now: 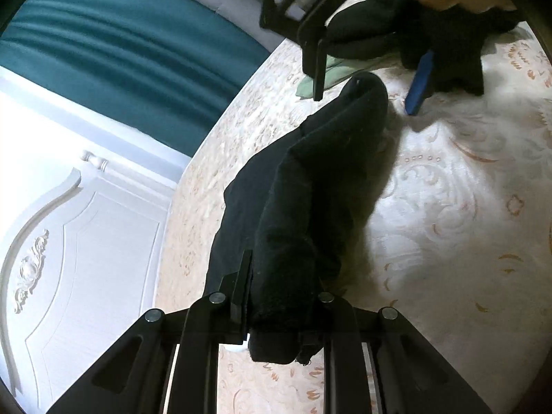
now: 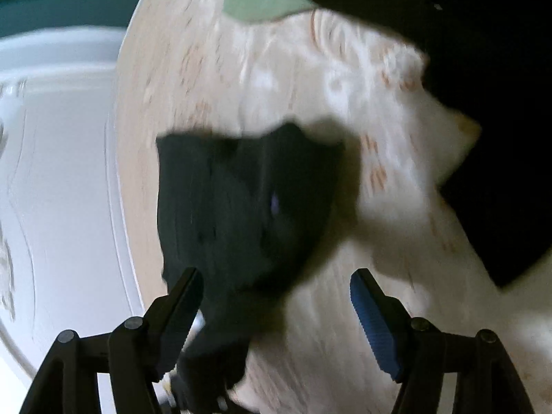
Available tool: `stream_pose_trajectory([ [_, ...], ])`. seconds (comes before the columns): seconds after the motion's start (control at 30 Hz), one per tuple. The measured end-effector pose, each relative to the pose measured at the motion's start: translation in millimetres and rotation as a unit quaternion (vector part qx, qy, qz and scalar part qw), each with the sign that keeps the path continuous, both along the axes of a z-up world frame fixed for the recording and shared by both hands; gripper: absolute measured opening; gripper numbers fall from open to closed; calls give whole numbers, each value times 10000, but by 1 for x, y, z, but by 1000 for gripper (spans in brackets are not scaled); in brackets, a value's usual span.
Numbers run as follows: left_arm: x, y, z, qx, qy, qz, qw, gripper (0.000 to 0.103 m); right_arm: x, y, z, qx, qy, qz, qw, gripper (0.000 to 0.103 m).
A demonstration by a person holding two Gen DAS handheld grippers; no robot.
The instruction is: Fold clothes
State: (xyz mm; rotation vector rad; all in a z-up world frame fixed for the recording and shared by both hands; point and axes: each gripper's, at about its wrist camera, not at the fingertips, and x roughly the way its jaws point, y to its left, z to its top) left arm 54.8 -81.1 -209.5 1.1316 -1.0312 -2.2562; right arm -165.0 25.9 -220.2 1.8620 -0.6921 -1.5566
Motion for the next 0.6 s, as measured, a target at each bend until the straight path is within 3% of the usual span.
stream_pose_trajectory([
  [0.17,-10,-11,10,201,57,222,9995,19,-14,-31,-13,-106,-325,-121,9993,74],
  [0.2,-10,-12,11,225,82,267,9994,19,-16,-37,-13,-54,-328,-123,9994,67],
  [0.3,0,-24,17,367,215,491,9979,19,-17,-51,2,363,88,45,9993,12],
  [0.4,5,-32,37,479,507,736,9948,18,-12,-60,29,516,610,203,9966,10],
  [0.47,11,-35,52,519,753,816,9925,18,-3,-63,57,387,993,271,9939,10],
  [0.6,22,-37,111,682,1308,864,9853,18,24,-67,108,-100,1282,127,9916,9],
])
